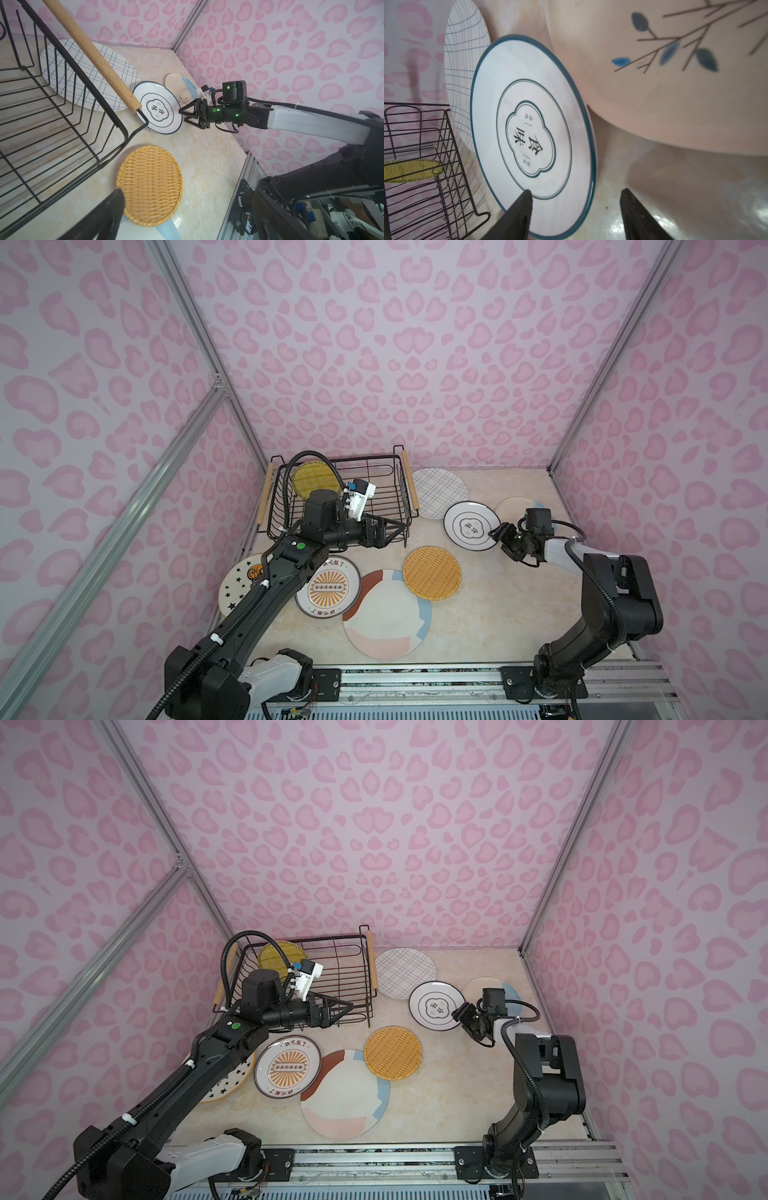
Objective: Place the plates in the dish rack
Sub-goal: 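Lower the right gripper onto the teal-rimmed white plate while the left reaches over, then grasp and lift the teal-rimmed white plate upright with the right gripper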
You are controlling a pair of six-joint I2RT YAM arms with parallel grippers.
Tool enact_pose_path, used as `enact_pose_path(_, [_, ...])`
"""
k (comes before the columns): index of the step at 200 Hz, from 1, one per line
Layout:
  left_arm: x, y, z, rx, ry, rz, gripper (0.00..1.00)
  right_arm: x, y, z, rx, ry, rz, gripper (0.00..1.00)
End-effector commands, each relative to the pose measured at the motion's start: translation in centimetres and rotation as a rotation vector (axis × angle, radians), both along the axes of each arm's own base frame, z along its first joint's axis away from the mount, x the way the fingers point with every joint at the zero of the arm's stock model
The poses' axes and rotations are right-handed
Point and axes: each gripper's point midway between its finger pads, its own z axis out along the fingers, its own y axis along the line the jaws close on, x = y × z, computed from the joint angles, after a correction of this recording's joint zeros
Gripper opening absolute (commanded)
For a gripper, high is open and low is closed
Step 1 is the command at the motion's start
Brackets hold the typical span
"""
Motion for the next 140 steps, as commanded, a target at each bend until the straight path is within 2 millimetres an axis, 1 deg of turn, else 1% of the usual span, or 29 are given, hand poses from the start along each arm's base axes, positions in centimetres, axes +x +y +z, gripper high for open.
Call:
enact_pose_path(1, [-0.3,-0.1,0.1,0.008,-0.014,-0.019,0.97,1.0,1.2,0.1,0.052,-0.049,0.036,0.66])
enact_pose_path(20, [-0.2,0.0,0.0,0.015,-0.014,-0.017,0.97,0.9,1.6,-0.8,0.075,-0.037,0.049,0.63])
enact_pose_path(52, [-0.2,0.0,-0.3,0.024,-0.009,-0.016,0.97,0.7,2.1,-1.2,0.121,-0.075,0.063,0.58])
enact_pose_path(99, [-0.1,-0.1,-0.6,0.026,-0.002,-0.022,0.97,0.9,1.7,-1.6,0.204,-0.142,0.030,0.49])
enact_pose_path(140, [0.0,-0.1,-0.7,0.034,-0.011,-0.022,0.97,1.4,1.6,-3.0,0.267,-0.151,0.005,0.42])
